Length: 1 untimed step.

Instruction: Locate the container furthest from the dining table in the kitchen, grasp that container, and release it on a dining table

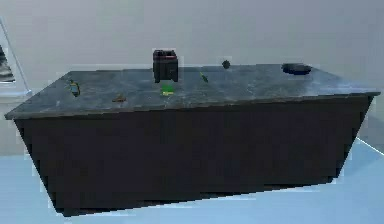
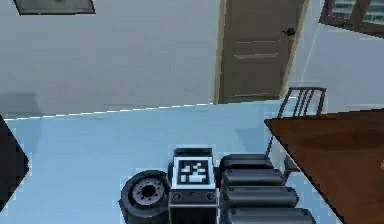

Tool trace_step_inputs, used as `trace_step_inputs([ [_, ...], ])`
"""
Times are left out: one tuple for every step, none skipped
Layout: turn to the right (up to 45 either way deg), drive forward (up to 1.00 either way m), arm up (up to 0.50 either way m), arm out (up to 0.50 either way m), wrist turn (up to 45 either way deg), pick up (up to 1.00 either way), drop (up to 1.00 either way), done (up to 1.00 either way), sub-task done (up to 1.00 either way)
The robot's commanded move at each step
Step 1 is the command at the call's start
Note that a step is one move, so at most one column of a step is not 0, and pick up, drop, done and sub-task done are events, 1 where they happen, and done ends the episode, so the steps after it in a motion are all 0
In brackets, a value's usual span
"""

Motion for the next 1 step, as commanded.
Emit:
trace_step_inputs([
  [30.0, 0.00, 0.00, 0.00, 0.0, 0.00, 0.00, 0.00, 0.00],
])
